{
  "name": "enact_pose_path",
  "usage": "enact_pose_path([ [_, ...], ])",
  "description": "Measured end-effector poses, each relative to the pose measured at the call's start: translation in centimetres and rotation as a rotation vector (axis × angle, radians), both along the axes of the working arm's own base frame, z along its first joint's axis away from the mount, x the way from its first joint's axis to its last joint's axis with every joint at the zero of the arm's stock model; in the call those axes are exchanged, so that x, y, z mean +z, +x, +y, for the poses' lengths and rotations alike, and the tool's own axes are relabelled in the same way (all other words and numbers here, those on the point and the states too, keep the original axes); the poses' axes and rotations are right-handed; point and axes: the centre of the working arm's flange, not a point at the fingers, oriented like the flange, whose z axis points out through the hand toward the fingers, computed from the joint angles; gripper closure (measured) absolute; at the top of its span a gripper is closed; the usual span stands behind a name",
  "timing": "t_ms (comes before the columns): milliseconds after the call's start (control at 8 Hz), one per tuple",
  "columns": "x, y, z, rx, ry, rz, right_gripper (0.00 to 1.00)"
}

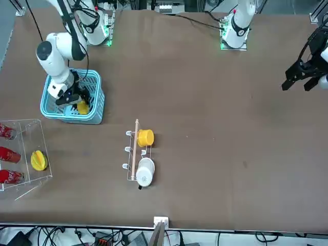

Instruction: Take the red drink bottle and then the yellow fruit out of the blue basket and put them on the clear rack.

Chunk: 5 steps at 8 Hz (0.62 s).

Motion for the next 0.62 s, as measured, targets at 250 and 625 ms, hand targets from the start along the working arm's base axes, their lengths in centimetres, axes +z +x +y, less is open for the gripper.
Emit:
enact_pose_path([
  [250, 4.8, 1.0, -1.8, -0.002, -0.043, 0.109, 0.15],
  [625, 14.0, 4.7, -6.2, -0.034, -0.098, 0.161, 0.15],
])
